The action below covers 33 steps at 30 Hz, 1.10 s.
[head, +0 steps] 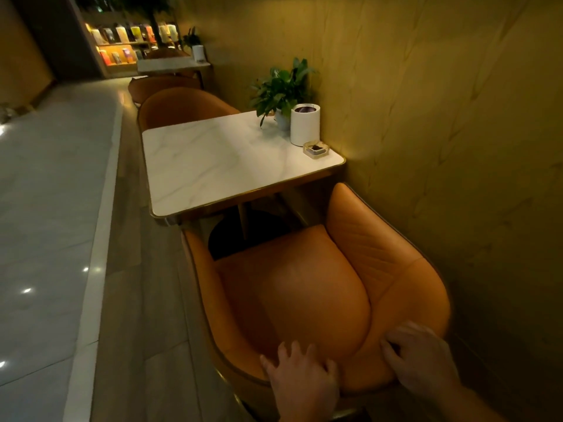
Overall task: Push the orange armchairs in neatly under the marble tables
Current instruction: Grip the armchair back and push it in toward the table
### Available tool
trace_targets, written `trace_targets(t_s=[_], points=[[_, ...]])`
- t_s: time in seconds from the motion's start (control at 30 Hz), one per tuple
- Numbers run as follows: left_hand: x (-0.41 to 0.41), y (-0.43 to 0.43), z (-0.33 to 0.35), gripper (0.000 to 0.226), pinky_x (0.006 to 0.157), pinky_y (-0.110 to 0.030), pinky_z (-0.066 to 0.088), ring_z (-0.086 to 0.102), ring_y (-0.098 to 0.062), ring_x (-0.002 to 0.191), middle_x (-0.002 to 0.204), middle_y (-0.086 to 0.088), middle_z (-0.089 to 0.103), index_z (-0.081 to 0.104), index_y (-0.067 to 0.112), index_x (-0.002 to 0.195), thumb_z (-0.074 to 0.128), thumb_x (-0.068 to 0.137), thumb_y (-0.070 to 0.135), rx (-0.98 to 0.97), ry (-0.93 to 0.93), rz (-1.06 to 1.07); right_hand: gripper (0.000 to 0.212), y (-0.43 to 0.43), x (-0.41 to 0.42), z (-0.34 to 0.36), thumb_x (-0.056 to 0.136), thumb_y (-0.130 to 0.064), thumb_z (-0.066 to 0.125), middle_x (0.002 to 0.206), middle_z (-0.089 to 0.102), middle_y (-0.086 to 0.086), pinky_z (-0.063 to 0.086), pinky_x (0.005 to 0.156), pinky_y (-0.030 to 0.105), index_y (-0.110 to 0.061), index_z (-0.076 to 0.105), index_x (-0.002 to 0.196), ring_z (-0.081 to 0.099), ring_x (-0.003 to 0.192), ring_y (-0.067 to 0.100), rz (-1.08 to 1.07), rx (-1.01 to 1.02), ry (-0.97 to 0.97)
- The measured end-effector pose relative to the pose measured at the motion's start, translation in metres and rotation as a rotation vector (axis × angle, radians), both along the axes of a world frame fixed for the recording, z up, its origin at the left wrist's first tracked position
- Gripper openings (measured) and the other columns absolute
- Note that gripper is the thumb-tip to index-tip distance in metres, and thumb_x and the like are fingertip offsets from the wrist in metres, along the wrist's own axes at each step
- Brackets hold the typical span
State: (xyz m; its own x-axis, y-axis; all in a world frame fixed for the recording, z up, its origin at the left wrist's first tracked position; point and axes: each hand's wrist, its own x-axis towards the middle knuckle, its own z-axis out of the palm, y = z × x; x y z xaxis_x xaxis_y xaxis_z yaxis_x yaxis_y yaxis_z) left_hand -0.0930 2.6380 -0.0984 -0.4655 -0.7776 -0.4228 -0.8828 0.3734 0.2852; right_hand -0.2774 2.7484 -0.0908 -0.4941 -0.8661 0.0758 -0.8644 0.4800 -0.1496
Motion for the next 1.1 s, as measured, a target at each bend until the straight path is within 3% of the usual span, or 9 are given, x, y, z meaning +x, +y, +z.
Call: trace_targets(t_s=[0.13,0.27,0.47,0.53,0.63,0.73,0.87,0.97,1.1], points=[[0.001,0.003,0.002,0.063,0.114,-0.066,0.008,0.035,-0.026,0.136,0.139,-0.001,0.048,0.051,0.028,0.132,0.019,0.087,0.058,-0.019,0.036,-0.003,0.026,-0.002,-0.001,0.008,0.093,-0.049,0.041,0.092,0.06,-0.016,0.037,0.079,0.027,-0.035,0.063,0.091,0.051,0.092,0.006,0.028,0.105,-0.068],[0.004,0.007,0.002,0.06,0.113,-0.062,0.017,0.044,-0.029,0.126,0.131,-0.007,0.052,0.052,0.026,0.127,0.017,0.088,0.056,-0.044,0.018,-0.016,0.028,-0.006,0.003,0.016,0.097,-0.045,0.036,0.1,0.061,-0.011,0.039,0.091,0.034,-0.032,0.06,0.093,0.05,0.096,0.011,0.06,0.183,-0.114],[0.009,0.013,-0.005,0.052,0.115,-0.057,0.02,0.05,-0.027,0.12,0.122,-0.005,0.056,0.056,0.024,0.119,0.023,0.093,0.055,-0.085,0.099,0.076,0.034,-0.01,0.004,0.009,0.096,-0.042,0.036,0.083,0.059,-0.005,0.048,0.077,0.034,-0.025,0.062,0.082,0.053,0.08,0.012,0.093,0.135,-0.054],[0.008,0.019,-0.002,0.05,0.119,-0.059,0.011,0.045,-0.025,0.129,0.131,-0.003,0.053,0.053,0.024,0.126,0.026,0.096,0.054,-0.11,0.127,0.139,0.031,-0.01,0.005,0.009,0.097,-0.038,0.038,0.079,0.056,-0.005,0.046,0.07,0.032,-0.023,0.06,0.082,0.051,0.075,0.012,0.119,0.122,-0.069],[0.004,0.026,0.001,0.058,0.119,-0.059,-0.003,0.023,-0.024,0.147,0.151,0.0,0.04,0.04,0.028,0.144,0.028,0.096,0.057,-0.137,0.144,0.209,0.013,-0.01,0.005,0.001,0.092,-0.025,0.054,0.091,0.063,-0.006,0.046,0.072,0.031,-0.025,0.067,0.096,0.057,0.084,0.015,0.246,0.002,0.008],[0.003,0.027,-0.001,0.066,0.117,-0.059,-0.014,0.003,-0.025,0.153,0.16,0.001,0.028,0.032,0.033,0.15,0.028,0.092,0.065,-0.132,0.148,0.242,0.022,-0.01,0.004,-0.007,0.087,-0.025,0.066,0.107,0.064,-0.008,0.048,0.079,0.032,-0.028,0.067,0.109,0.059,0.098,0.016,0.271,-0.074,-0.038],[0.005,0.029,0.0,0.078,0.119,-0.056,-0.013,-0.006,-0.025,0.153,0.164,0.001,0.019,0.029,0.036,0.151,0.008,0.083,0.07,-0.162,0.136,0.281,0.033,-0.018,0.002,0.004,0.096,-0.052,0.049,0.121,0.056,-0.013,0.043,0.091,0.033,-0.032,0.061,0.118,0.05,0.112,0.012,0.152,-0.012,-0.239],[0.019,0.029,-0.005,0.098,0.12,-0.053,-0.011,-0.006,-0.024,0.153,0.165,0.0,0.016,0.027,0.036,0.151,-0.005,0.066,0.07,-0.176,0.135,0.327,0.048,-0.031,0.017,0.013,0.096,-0.063,0.033,0.118,0.06,-0.009,0.043,0.088,0.033,-0.03,0.064,0.112,0.051,0.108,0.014,0.169,0.081,-0.225],[0.031,0.018,-0.01,0.082,0.119,-0.053,-0.013,-0.013,-0.026,0.152,0.166,-0.002,0.009,0.029,0.035,0.151,0.017,0.08,0.073,-0.07,0.098,0.339,0.088,-0.043,0.054,0.0,0.086,-0.073,-0.007,0.096,0.067,-0.005,0.049,0.076,0.037,-0.028,0.068,0.09,0.06,0.094,0.019,0.227,0.074,-0.045]])
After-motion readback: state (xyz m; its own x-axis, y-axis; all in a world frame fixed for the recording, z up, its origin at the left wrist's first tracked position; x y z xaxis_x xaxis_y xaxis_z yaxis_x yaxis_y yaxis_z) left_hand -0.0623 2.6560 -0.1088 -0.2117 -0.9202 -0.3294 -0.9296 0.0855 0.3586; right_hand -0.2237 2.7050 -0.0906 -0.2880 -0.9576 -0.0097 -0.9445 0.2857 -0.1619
